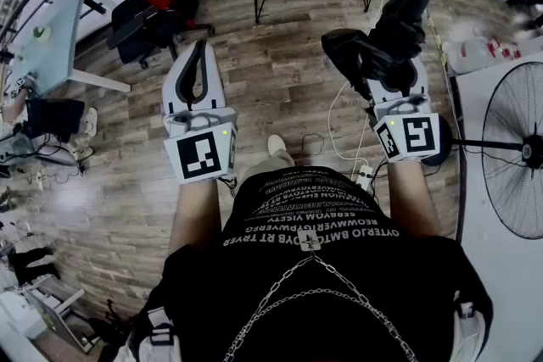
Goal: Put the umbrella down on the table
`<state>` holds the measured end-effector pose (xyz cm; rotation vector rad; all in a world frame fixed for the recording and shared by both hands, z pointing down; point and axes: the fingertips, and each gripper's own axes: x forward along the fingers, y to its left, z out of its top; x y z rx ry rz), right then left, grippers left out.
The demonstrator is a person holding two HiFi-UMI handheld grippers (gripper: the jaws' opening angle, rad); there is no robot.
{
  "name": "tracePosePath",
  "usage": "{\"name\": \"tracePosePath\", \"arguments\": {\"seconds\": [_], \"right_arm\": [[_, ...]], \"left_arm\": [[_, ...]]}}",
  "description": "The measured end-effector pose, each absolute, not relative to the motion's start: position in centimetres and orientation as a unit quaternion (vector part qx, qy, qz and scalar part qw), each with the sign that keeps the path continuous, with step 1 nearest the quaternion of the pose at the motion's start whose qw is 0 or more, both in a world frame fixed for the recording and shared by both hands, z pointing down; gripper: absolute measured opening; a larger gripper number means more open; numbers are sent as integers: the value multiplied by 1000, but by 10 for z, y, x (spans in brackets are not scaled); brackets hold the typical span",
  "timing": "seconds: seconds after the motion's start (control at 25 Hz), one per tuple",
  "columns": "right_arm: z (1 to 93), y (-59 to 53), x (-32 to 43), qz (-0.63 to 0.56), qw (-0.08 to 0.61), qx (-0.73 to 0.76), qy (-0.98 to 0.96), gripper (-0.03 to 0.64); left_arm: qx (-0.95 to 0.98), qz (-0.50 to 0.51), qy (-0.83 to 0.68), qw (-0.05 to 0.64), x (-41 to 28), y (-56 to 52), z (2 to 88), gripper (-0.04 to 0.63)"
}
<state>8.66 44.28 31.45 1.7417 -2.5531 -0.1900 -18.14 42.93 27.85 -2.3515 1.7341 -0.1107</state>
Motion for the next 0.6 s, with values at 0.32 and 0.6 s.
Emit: {"name": "tracePosePath", "arguments": {"seconds": [0.32, 0.6], "right_arm": [[321, 434, 88, -40, 6, 577, -816, 272], [319, 409, 103, -22, -20, 590, -807, 272]], "left_arm": [[-810, -42, 574, 113, -193, 406, 291, 32], [-819, -51, 565, 87, -196, 369, 314, 32]]}}
